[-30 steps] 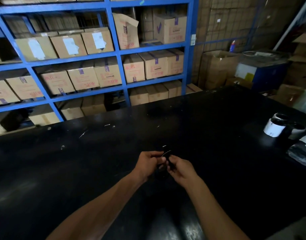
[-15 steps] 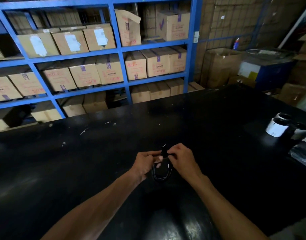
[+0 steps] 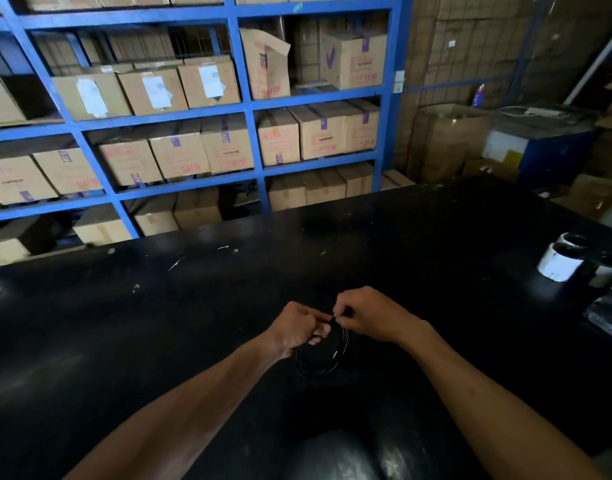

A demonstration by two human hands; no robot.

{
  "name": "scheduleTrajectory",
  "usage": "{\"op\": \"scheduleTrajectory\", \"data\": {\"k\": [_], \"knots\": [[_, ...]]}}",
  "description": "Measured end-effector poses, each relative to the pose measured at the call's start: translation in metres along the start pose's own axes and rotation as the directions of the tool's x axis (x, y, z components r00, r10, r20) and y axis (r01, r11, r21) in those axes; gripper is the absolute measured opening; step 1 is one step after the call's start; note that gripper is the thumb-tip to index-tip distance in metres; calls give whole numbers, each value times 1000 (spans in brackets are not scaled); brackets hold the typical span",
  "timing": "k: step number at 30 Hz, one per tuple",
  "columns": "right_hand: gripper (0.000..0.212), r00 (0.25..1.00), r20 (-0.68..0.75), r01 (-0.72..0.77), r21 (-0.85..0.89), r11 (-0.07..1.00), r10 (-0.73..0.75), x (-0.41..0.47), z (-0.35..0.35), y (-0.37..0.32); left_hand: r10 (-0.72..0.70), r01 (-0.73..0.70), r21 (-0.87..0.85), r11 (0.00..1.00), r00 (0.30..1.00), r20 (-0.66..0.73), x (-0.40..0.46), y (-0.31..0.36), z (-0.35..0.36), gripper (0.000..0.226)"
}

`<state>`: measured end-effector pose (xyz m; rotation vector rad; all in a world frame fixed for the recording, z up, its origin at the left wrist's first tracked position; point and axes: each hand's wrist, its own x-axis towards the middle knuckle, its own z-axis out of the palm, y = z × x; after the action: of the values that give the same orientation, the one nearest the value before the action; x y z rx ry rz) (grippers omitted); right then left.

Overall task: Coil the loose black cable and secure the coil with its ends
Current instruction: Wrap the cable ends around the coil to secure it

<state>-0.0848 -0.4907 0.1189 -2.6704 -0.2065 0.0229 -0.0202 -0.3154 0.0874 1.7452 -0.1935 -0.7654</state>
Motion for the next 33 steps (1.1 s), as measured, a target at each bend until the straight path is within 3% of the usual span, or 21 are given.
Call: {"op": "scheduleTrajectory", "data": {"k": [3,8,12,14,16,20,24,26,30,31,33], "knots": [[8,995,-32,-91,133,987,96,0,3,1,48,-48,-4,999,997,53,0,-3,-6,21],[29,965,-139,-165,340,926,223,-5,2,9,66,-64,-32,997,994,90,0,-12,-21,44],[31,872,-288,-225,485,845,396,-5,-3,20,48,21,-309,951,975,216,-1,-16,-42,21],[31,828,-307,-225,584,780,469,-2,-1,24,72,16,-441,898,981,181,2,-13,-47,23],[28,833,-253,-200,691,695,492,1,4,27,74,-15,-492,871,992,100,4,-8,-49,24],[24,879,-80,-202,831,519,471,6,19,32,50,-54,-374,926,999,-20,5,-2,-51,24],[41,912,18,-287,740,608,409,12,37,33,24,-54,-289,956,994,-106,9,-9,-54,24],[35,910,17,-317,674,667,415,13,41,31,34,-58,-245,968,994,-103,8,-15,-57,27],[25,886,-31,-335,644,687,462,18,50,30,128,-138,-182,974,990,-61,1,-22,-64,33],[24,877,-15,-354,655,668,480,21,52,28,155,-164,-155,974,986,-66,0,-23,-65,33],[23,842,96,-389,789,475,531,26,55,21,223,-228,-72,971,972,-69,1,-28,-67,31]]}}
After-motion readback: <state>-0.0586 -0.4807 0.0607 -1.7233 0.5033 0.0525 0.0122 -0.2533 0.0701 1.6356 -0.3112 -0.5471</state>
